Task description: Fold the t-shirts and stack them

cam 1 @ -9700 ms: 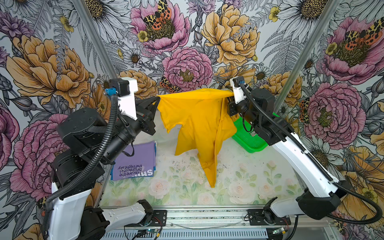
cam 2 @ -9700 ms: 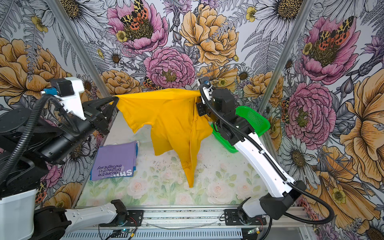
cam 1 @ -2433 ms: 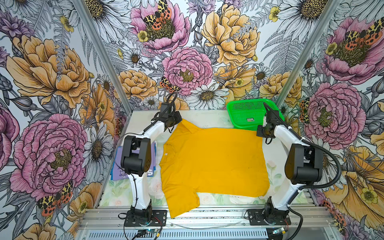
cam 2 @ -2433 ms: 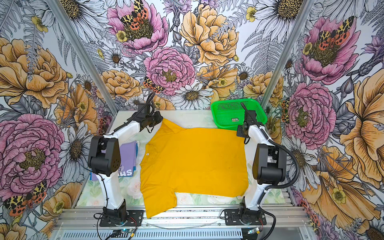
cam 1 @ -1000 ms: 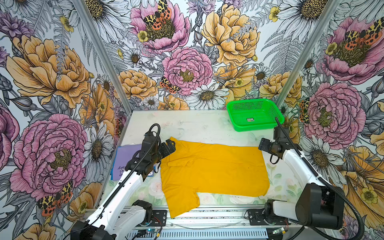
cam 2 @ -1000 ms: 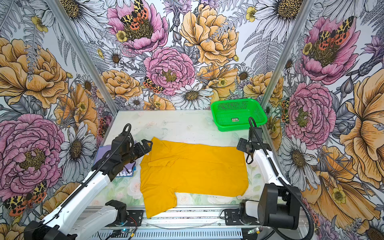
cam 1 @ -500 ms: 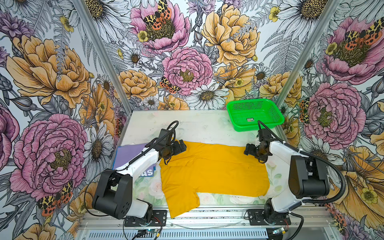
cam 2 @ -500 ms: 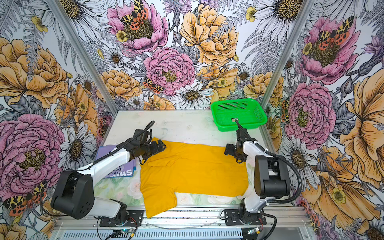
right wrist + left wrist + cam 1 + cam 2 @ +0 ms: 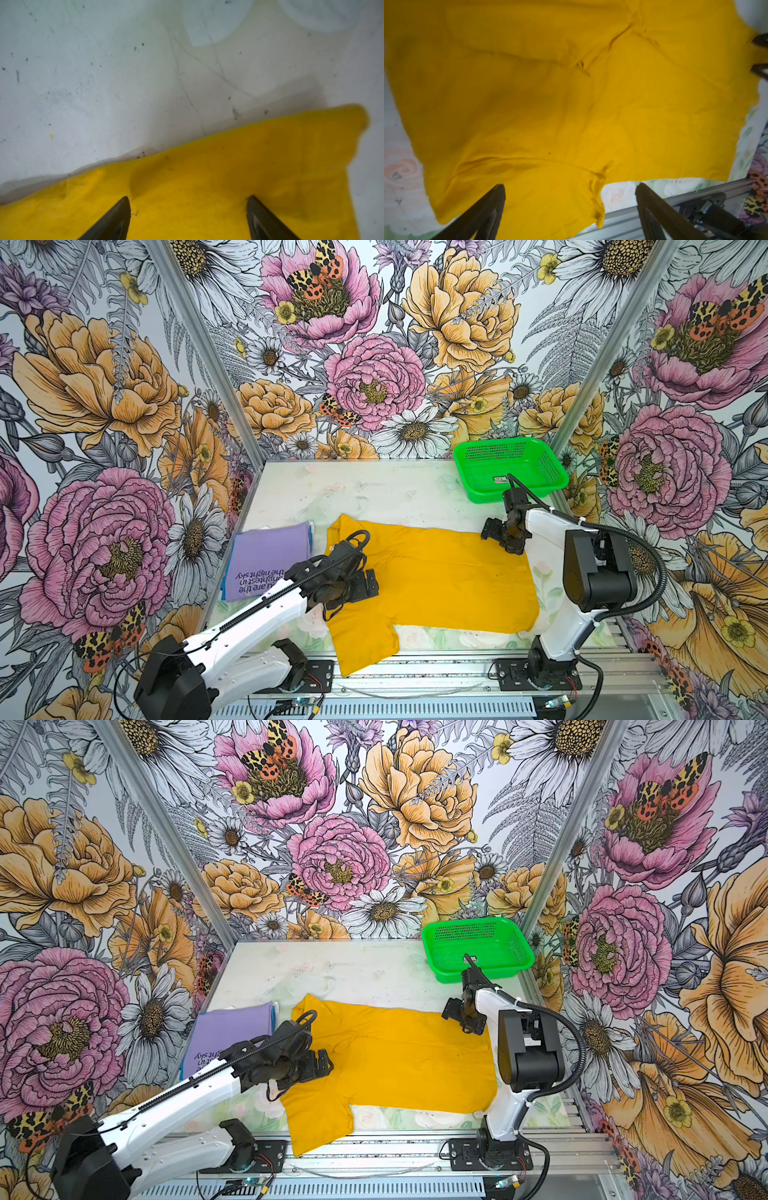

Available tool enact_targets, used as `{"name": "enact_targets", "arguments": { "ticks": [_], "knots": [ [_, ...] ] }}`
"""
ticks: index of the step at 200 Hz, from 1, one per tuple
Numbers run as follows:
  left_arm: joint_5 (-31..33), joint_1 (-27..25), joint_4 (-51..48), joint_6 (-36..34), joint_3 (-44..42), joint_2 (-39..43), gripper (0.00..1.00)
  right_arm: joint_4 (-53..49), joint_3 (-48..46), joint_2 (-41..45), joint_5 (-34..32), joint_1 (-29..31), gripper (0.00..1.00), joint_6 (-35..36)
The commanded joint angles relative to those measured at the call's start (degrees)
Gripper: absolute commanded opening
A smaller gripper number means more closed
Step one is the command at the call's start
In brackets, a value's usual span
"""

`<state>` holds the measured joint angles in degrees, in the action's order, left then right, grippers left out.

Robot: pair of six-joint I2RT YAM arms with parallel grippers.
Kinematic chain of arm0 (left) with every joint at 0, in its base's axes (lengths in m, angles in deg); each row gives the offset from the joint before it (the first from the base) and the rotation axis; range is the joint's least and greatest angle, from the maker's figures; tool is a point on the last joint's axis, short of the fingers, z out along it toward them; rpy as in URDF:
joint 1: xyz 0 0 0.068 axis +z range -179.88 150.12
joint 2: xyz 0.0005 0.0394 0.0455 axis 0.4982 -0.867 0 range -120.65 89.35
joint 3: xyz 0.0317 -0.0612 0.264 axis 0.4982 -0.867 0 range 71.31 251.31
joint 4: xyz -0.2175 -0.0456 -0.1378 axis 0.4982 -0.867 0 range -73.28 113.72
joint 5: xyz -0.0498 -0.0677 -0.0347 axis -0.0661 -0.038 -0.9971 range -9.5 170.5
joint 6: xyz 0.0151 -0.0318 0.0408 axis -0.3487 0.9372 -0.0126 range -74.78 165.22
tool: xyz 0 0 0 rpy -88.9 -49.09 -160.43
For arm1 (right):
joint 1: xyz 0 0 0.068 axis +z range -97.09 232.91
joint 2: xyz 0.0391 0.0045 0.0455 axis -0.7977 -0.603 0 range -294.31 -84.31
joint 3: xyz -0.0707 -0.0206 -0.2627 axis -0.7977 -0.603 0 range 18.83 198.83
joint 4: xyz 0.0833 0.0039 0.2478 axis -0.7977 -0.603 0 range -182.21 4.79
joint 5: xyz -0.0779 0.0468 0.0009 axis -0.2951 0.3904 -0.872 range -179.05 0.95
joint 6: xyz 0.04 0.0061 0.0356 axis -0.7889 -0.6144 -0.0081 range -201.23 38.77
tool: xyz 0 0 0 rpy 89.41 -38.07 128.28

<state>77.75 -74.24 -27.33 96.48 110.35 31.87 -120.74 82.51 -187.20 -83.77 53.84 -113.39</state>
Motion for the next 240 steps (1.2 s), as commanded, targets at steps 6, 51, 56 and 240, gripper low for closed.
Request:
{"name": "enact_targets", "arguments": {
  "ticks": [6, 51, 56, 240],
  "knots": [
    [-0.82, -9.94, -12.11, 13.16, -4.82, 7.21, 0.91, 0.37, 1.28, -3.02, -2.21, -0.51, 0.89, -0.93],
    [-0.78, -29.03, -15.24, 28.77, -8.75, 12.00, 0.77, 0.37, -0.02, 5.92, -1.95, -0.59, 0.89, 3.63],
    [-0.71, -30.34, -15.25, 29.44, -8.87, 11.59, 0.75, 0.33, -0.49, 7.42, -2.07, -0.73, 0.89, 4.07],
    [7.84, -11.06, -0.08, 12.31, -9.60, 6.46, 0.00, -27.63, -14.58, 36.53, -2.11, -2.42, 0.77, -11.62]
  ]
}}
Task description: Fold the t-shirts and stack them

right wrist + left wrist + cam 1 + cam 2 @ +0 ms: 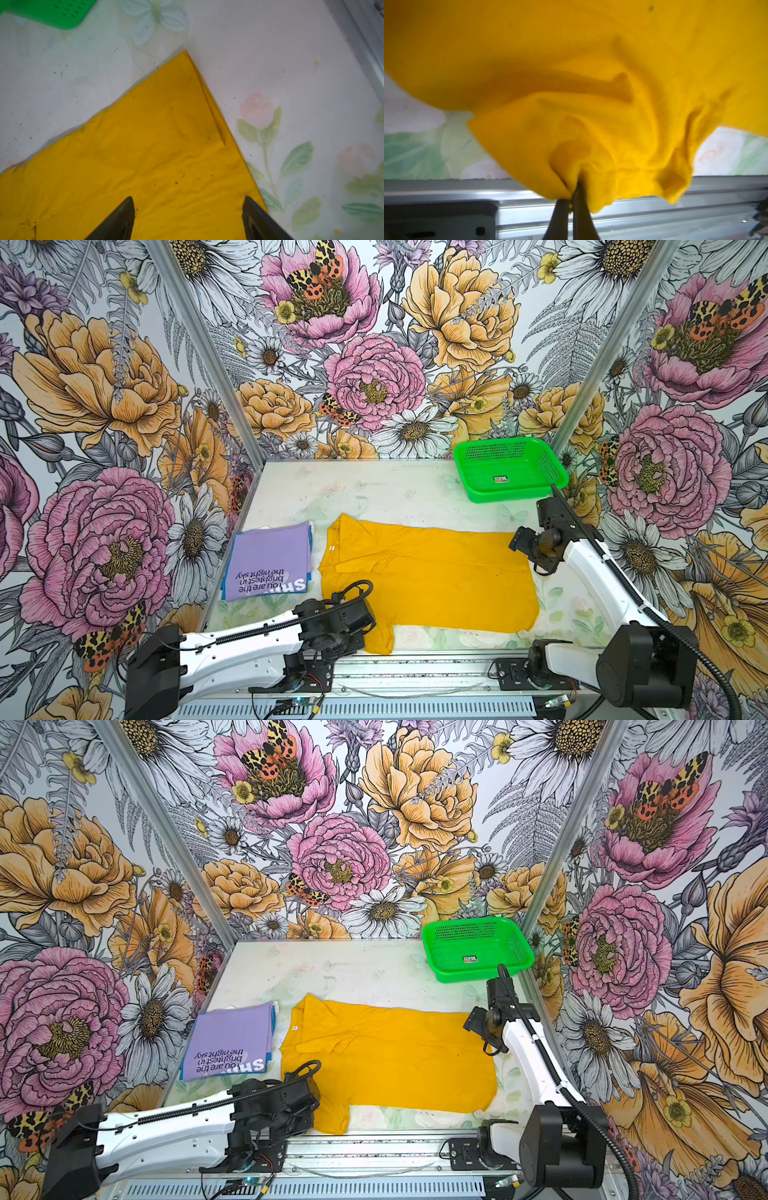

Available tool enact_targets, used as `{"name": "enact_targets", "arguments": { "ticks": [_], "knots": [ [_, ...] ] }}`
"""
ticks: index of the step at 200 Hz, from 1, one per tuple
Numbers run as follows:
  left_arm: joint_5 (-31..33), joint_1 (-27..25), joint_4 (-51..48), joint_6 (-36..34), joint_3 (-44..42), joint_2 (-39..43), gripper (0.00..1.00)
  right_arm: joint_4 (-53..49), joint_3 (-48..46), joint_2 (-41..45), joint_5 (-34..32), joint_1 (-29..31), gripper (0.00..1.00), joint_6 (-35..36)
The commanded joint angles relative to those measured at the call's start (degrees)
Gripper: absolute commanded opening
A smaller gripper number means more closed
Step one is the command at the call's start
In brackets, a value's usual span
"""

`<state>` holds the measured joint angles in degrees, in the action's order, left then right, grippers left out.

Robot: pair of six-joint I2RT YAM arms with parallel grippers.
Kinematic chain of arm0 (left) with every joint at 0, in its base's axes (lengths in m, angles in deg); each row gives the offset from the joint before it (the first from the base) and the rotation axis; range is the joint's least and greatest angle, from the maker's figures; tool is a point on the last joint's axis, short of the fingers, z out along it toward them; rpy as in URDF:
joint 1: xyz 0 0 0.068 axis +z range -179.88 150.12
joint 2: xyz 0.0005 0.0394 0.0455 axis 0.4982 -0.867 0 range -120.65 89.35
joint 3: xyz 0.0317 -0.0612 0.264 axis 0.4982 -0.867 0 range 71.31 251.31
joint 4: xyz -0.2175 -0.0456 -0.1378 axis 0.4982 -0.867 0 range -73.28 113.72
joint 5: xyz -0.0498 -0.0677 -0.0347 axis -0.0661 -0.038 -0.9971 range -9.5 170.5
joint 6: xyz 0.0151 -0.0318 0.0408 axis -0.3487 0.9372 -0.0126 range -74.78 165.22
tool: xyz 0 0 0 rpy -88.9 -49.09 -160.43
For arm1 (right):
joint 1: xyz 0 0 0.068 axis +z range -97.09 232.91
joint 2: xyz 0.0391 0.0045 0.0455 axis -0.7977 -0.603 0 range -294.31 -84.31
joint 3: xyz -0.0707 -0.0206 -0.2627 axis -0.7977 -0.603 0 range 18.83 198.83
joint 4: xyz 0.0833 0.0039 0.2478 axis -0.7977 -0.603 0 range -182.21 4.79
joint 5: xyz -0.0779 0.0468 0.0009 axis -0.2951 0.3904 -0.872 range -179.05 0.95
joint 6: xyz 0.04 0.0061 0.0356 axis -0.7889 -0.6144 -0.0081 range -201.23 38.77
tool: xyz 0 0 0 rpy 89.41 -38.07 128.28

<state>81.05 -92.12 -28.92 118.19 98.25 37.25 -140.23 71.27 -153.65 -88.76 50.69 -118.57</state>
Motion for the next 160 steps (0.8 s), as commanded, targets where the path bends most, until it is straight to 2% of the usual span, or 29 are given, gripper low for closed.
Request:
{"name": "enact_targets", "arguments": {
  "ticks": [1, 40, 52, 72, 98, 118, 160],
  "knots": [
    [4.54, 7.24, 1.68, -9.76, 2.55, 1.06, 0.00, -8.37, -3.51, 2.98, 2.92, 0.77, 0.77, -6.61],
    [2.88, 16.57, 10.91, -18.58, 3.11, -2.22, 0.00, -14.49, -8.16, 1.68, 2.77, 2.06, 0.70, -9.81],
    [2.67, 19.01, 13.39, -20.19, 3.39, -2.89, 0.00, -14.52, -10.88, 1.19, 5.37, 2.03, 0.67, -11.13],
    [1.65, 22.94, 16.63, -22.95, 4.12, -3.67, 0.00, -14.17, -13.09, -1.05, 8.23, 2.65, 0.52, -11.98],
    [0.60, 25.86, 19.32, -24.79, 4.06, -3.37, 0.00, -14.25, -12.60, -3.54, 7.01, 3.09, 0.47, -13.63],
    [-0.54, 27.67, 20.95, -25.41, 3.16, -2.22, 0.00, -12.44, -13.94, -6.94, 7.00, 3.61, 0.40, -14.91],
    [-2.31, 30.36, 21.26, -26.29, 2.10, 0.71, 0.00, -8.97, -16.72, -9.63, 6.66, 7.14, 0.40, -18.50]
  ]
}}
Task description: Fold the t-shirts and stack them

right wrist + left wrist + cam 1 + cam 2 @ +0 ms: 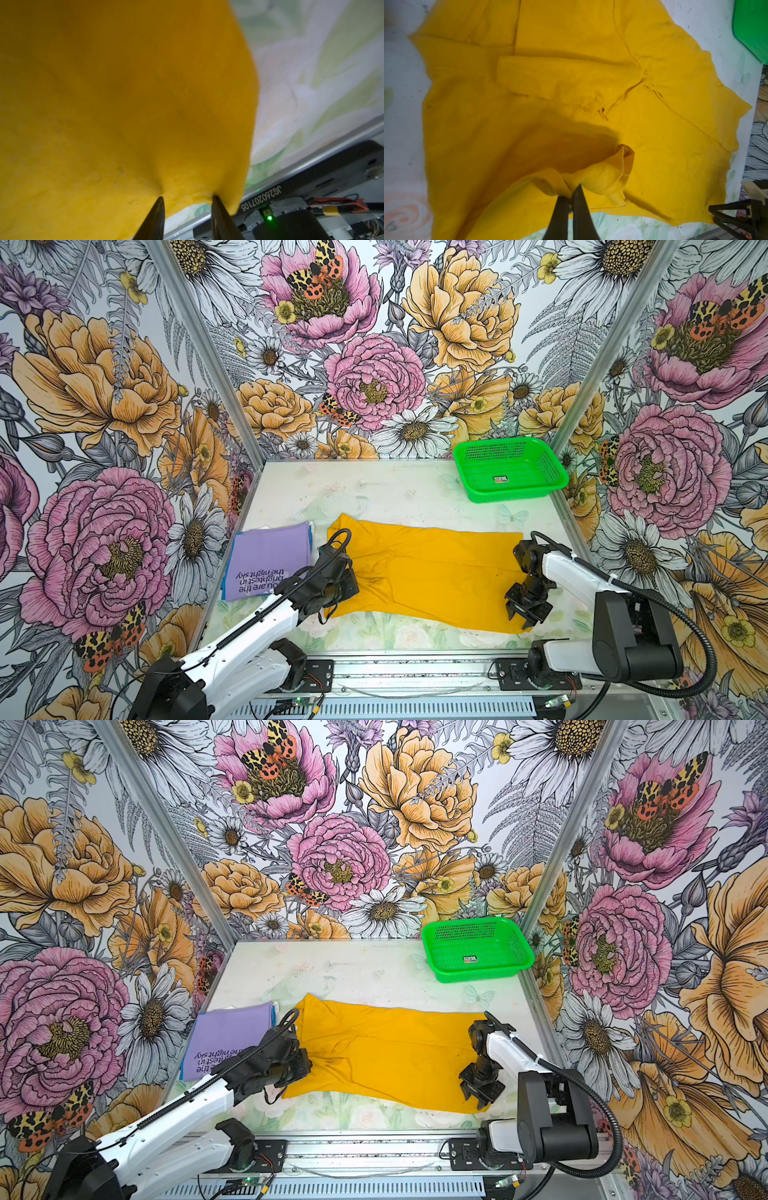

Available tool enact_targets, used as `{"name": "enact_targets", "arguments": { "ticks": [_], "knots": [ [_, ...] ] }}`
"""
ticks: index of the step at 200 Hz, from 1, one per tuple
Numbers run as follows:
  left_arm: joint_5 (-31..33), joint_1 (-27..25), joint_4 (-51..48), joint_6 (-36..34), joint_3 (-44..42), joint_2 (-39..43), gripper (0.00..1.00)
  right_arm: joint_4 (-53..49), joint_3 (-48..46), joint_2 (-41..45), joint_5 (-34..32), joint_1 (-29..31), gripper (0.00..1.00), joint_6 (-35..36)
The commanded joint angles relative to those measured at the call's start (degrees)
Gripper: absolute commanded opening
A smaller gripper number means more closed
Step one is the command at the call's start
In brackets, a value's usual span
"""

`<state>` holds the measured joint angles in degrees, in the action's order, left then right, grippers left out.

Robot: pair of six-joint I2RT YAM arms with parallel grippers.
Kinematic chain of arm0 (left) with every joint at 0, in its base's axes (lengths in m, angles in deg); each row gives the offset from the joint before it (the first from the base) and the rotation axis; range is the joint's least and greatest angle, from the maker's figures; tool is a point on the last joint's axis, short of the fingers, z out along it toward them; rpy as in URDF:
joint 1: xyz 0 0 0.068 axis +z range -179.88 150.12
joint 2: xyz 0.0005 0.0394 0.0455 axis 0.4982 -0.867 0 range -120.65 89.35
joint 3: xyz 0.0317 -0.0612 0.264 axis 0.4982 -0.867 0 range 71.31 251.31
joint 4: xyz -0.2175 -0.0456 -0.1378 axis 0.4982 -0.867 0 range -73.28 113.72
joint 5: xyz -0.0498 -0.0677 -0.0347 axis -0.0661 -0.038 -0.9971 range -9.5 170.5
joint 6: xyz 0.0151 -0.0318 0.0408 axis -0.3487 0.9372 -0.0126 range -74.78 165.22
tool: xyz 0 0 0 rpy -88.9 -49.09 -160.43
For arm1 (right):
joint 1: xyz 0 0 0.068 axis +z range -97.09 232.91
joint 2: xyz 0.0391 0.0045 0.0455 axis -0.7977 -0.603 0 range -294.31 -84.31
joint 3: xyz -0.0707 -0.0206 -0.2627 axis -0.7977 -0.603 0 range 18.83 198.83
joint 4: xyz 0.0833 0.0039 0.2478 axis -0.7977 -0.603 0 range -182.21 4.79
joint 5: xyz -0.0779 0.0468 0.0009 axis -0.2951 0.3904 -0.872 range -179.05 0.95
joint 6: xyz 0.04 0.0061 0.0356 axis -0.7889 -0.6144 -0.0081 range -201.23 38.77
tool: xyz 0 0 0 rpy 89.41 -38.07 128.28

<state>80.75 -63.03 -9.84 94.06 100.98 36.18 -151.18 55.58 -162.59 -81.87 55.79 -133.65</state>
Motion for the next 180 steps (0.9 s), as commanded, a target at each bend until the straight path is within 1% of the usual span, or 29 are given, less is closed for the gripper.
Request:
{"name": "enact_targets", "arguments": {
  "ticks": [1, 25, 38, 49, 59, 76, 102, 130, 137, 154, 173, 180],
  "knots": [
    [-2.05, 1.30, 2.18, -2.16, -0.65, 1.81, 0.00, 2.03, -1.05, -0.71, -0.27, 2.18, 0.40, -3.45],
    [-2.15, 1.55, 2.18, -2.52, -0.92, 2.54, 0.00, 1.26, 0.34, -1.97, 0.41, 4.24, 0.42, -3.83],
    [-2.01, 1.52, 2.18, -2.52, -0.95, 2.67, 0.00, -2.59, 2.69, -0.72, -2.18, 6.32, 0.45, -3.92],
    [-1.79, 1.57, 2.20, -2.43, -1.02, 2.80, 0.00, -4.06, 3.28, 0.99, -1.72, 6.85, 0.49, -3.96],
    [-1.46, 1.52, 2.43, -2.25, -1.06, 3.06, 0.00, -5.17, 3.66, 1.55, -1.29, 7.09, 0.50, -4.09],
    [-0.99, 1.56, 3.11, -1.96, -1.62, 3.74, 0.00, -6.08, 4.78, -0.71, -1.78, 7.80, 0.51, -4.30],
    [-0.52, 1.59, 3.48, -1.38, -2.79, 4.93, 0.00, -4.53, 4.87, -6.47, -2.28, 9.04, 0.55, -4.80],
    [-1.05, 2.62, 3.41, -0.98, -3.92, 6.31, 0.00, 0.77, 1.80, -8.20, 0.67, 12.32, 0.55, -7.81],
    [-1.49, 3.19, 3.39, -1.34, -3.94, 6.41, 0.00, 1.90, 0.90, -8.79, 1.20, 13.17, 0.53, -8.36],
    [-2.61, 4.83, 3.40, -2.52, -3.75, 6.26, 0.00, 3.12, -0.53, -9.82, 1.28, 14.29, 0.41, -9.90],
    [-3.26, 6.02, 3.49, -3.79, -3.24, 5.73, 0.00, 3.18, -0.28, -8.27, 0.03, 14.57, 0.17, -10.62],
    [-3.37, 6.39, 3.50, -4.10, -3.00, 5.49, 0.00, 3.15, -0.28, -7.84, -0.13, 14.31, 0.07, -10.72]
  ]
}}
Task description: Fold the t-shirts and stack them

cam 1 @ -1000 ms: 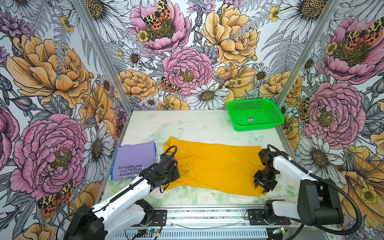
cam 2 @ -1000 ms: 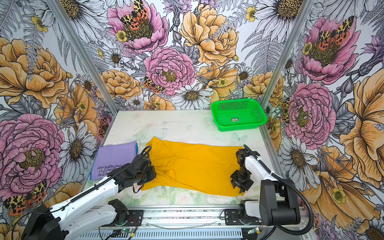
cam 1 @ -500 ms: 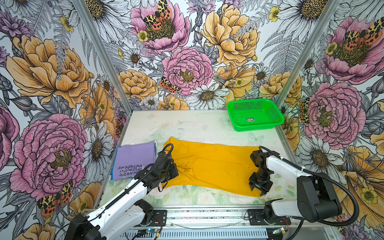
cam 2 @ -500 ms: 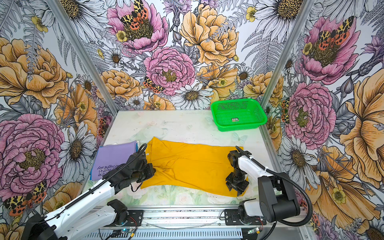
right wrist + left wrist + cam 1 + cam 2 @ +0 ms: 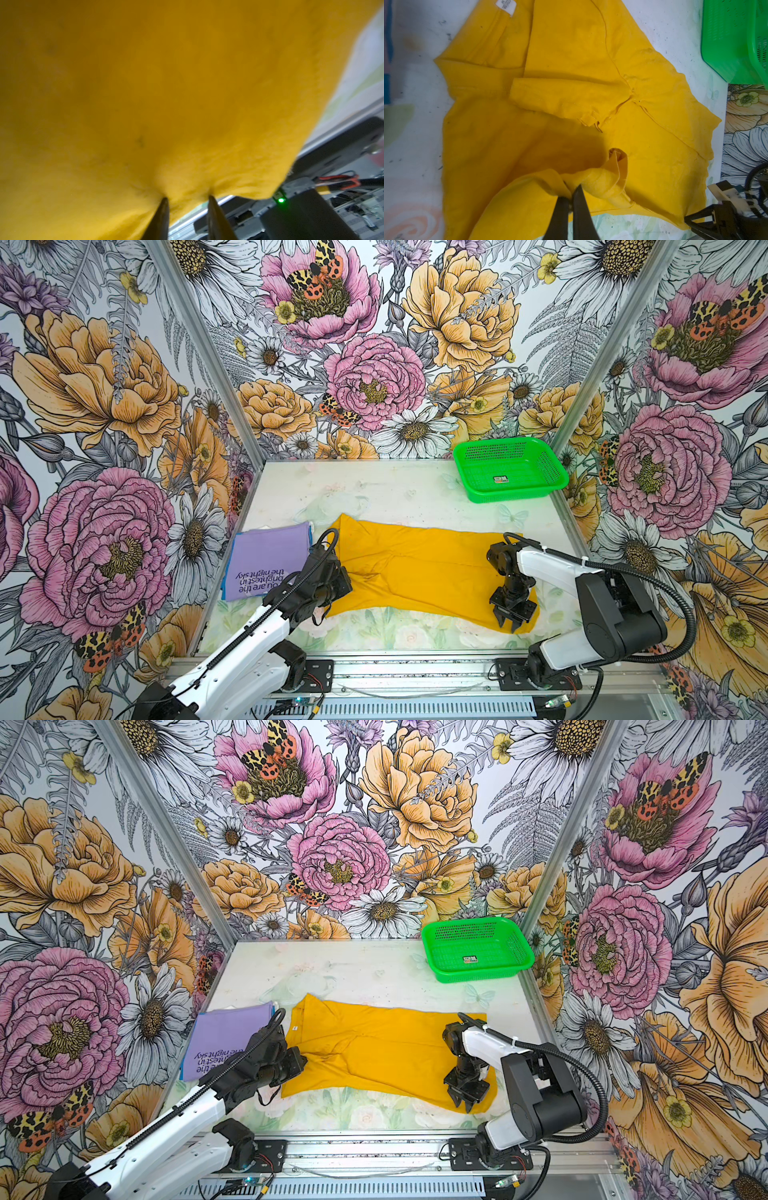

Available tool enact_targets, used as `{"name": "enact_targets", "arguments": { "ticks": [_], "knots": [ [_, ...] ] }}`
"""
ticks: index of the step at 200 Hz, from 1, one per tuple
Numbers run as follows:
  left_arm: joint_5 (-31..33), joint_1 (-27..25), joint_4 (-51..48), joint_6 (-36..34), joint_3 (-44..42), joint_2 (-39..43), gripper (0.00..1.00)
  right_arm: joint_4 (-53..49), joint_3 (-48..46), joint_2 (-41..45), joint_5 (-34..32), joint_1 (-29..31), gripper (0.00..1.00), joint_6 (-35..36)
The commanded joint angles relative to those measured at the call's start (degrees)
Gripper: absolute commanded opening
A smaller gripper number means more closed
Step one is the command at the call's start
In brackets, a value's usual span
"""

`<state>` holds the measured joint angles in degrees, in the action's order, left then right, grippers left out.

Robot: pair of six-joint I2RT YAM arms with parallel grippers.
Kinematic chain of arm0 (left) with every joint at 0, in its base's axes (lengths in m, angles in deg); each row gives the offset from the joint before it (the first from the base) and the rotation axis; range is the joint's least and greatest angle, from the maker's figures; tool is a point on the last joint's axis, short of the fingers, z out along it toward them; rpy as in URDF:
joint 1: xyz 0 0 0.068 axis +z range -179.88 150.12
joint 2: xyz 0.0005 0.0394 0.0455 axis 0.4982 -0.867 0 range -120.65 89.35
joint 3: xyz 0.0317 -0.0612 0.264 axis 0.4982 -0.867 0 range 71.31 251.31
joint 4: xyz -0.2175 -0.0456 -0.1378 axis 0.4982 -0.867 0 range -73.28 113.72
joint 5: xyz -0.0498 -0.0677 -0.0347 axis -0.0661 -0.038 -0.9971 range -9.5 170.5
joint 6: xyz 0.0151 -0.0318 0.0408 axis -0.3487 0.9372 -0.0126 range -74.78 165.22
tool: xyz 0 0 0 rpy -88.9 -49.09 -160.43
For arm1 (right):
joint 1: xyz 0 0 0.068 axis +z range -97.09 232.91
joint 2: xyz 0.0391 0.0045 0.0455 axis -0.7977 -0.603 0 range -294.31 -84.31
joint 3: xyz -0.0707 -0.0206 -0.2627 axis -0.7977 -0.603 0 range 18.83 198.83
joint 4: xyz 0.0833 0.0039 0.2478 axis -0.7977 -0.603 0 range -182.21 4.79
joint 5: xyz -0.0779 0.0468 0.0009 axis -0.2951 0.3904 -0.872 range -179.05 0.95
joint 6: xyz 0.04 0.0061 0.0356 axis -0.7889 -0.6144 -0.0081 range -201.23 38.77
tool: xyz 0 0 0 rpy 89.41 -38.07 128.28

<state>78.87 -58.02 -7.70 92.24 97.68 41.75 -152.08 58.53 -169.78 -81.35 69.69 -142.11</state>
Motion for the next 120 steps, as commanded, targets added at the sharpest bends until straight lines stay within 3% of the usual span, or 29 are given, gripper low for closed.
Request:
{"name": "enact_targets", "arguments": {
  "ticks": [1, 5, 66, 120],
  "knots": [
    [-1.51, 1.40, 1.36, -2.33, 0.33, -0.11, 0.00, 4.04, -3.23, -0.61, -0.66, 0.39, 0.05, -2.24],
    [-1.50, 1.42, 1.28, -2.58, 0.46, -0.28, 0.00, 4.03, -3.14, -0.58, -0.75, 0.29, 0.00, -2.30],
    [-2.15, 2.13, 0.77, -5.19, 3.54, -0.48, 0.00, 0.79, 0.08, 6.55, -7.21, -0.42, 0.00, -2.00],
    [-1.97, 5.04, 0.48, -7.74, 4.92, -1.25, 0.00, 0.02, -5.50, 21.09, -7.97, -1.38, 0.00, -14.07]
  ]
}}
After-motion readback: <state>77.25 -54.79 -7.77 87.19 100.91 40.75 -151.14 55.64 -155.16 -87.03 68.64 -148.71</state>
